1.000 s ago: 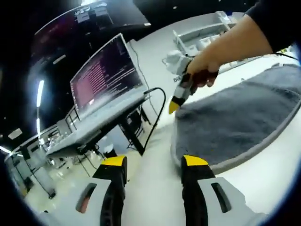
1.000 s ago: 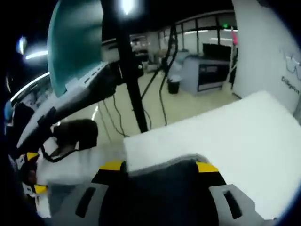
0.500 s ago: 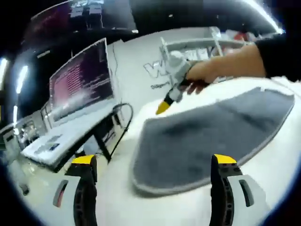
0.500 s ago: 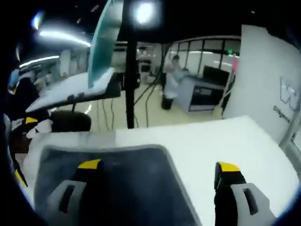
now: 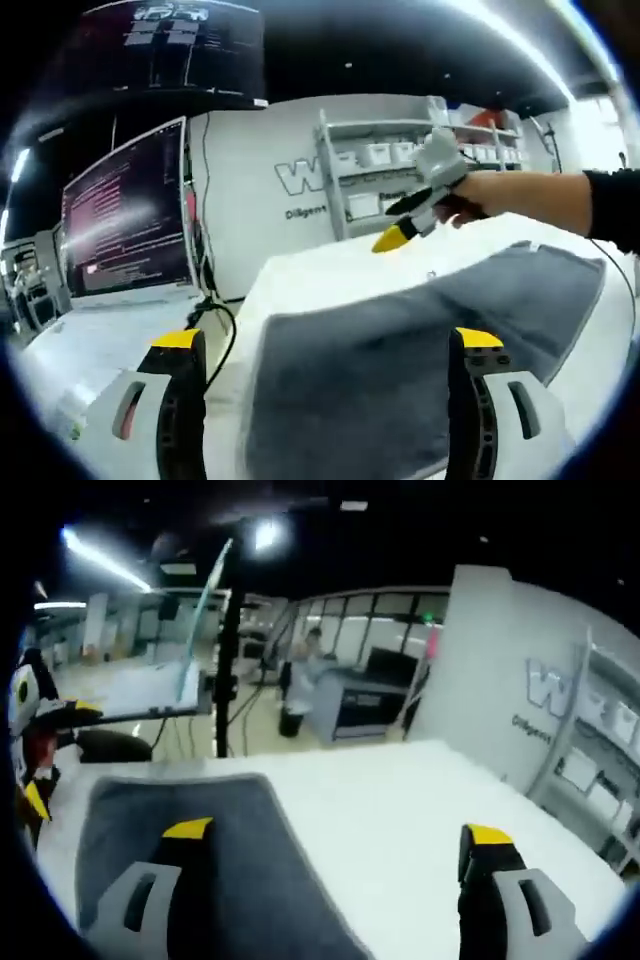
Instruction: Open the folded towel by lifting each exposed corner and separating the folded layers until the towel lies flat within the target outline without major curled edges
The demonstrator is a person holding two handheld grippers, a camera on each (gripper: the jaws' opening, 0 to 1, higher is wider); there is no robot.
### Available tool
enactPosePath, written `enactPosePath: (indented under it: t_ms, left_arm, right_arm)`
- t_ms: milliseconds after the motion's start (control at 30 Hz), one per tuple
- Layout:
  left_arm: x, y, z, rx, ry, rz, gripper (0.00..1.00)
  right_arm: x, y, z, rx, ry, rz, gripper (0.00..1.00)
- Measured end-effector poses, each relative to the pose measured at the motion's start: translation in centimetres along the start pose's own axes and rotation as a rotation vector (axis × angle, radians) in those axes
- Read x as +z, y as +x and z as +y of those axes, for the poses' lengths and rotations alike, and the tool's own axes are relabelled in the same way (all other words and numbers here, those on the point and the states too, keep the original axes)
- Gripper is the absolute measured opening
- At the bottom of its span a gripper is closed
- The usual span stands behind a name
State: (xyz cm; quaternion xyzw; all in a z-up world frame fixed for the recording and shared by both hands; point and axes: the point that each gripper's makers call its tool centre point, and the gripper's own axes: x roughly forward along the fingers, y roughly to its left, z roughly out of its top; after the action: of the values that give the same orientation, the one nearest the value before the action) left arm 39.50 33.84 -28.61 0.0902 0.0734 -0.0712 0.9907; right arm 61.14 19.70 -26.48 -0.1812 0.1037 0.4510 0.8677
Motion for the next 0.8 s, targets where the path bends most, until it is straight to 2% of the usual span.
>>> enactPosePath:
  t_ms: [167,267,400,533,600,667,800]
  left_arm:
    - [1.8,1.4,0.2,-0.044,-0.037,-0.012,1.0]
    - [2.4,2.2,0.1,-0.057,-0.025,-0.009,1.0]
    - [3.0,3.3,0.1,-0.091,-0.004,-0.003,0.99]
    - [3.3,4.9,-0.2,-0.126,0.007,0.011,1.0]
    - [3.4,5.6,0.0,-0.121,0.013,0.017,1.0]
    - [4.0,7.1,0.5,-0.104,0.025,0.015,1.0]
    - [4.8,7.9,0.6,-0.11,0.031,0.007,1.0]
  right_arm:
    - [-2.1,-7.5,-3.5,-0.094,0.011,-0.005,1.0]
    - [-2.8,-11.0,-5.5,-0.144,0.022,-0.023,1.0]
    - [-4.6,-15.8,-8.0,-0.208,0.048,-0.024,1.0]
    - [-6.5,-19.3,-9.7,-0.267,0.059,-0.014,1.0]
    - [-7.2,-20.4,-10.3,-0.285,0.063,-0.009,1.0]
    - [-8.6,-23.0,-11.8,-0.339,0.096,-0.016,1.0]
    - [-10.5,-25.6,-12.8,-0.387,0.118,-0.015,1.0]
